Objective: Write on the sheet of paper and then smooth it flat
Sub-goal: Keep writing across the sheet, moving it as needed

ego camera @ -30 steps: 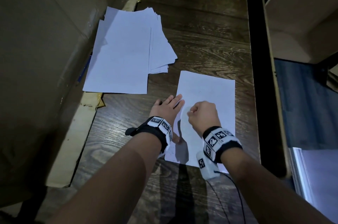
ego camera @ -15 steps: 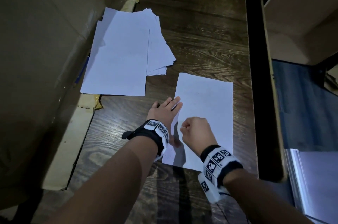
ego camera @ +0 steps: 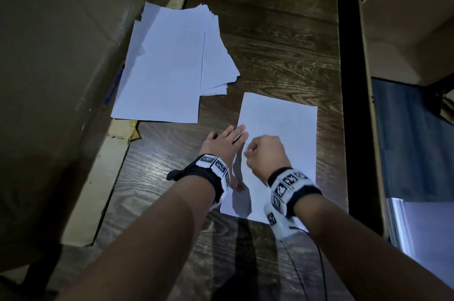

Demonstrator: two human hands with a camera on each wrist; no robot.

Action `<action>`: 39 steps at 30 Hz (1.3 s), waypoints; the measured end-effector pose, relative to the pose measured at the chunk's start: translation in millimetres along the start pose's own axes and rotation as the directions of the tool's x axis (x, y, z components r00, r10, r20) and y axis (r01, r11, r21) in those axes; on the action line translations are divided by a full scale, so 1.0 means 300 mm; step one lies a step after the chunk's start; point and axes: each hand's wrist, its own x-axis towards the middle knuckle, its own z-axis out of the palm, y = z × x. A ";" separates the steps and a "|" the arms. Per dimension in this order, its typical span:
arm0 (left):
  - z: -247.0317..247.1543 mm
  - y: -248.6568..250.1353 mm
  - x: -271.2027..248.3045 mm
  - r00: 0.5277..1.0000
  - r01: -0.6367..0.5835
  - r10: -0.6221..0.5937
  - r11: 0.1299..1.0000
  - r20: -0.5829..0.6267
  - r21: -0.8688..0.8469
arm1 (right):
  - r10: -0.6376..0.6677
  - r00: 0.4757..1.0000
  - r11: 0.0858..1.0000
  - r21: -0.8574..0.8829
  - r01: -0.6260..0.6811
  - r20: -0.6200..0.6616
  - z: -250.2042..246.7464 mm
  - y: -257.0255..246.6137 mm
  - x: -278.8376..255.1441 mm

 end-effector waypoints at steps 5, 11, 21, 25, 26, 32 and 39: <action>0.008 -0.002 0.009 1.000 0.020 -0.020 1.000 -0.008 0.014 | -0.018 1.000 0.999 -0.037 0.018 0.009 0.026 -0.006 -0.077; 0.009 -0.004 0.015 1.000 0.018 -0.017 1.000 -0.010 0.019 | -0.002 1.000 0.999 -0.054 0.001 -0.027 -0.021 -0.017 0.016; 0.012 -0.012 0.013 1.000 0.006 -0.006 1.000 0.014 -0.002 | -0.047 0.998 0.995 -0.080 0.051 0.048 -0.010 0.003 -0.036; 0.014 -0.011 0.012 1.000 0.010 -0.009 1.000 -0.008 0.011 | -0.007 0.999 0.998 -0.055 0.005 -0.039 -0.027 -0.022 0.036; 0.016 -0.012 0.013 1.000 0.009 -0.009 1.000 -0.005 0.000 | -0.007 0.999 0.999 -0.052 0.005 -0.032 -0.018 -0.022 0.011; 0.006 -0.014 0.008 1.000 -0.003 0.003 1.000 0.011 -0.028 | -0.084 0.993 0.992 -0.092 0.091 0.077 -0.006 0.002 -0.056; 0.013 -0.010 0.018 0.999 0.034 -0.034 0.999 -0.009 -0.008 | -0.011 0.999 1.000 0.010 0.012 -0.041 -0.009 -0.040 -0.009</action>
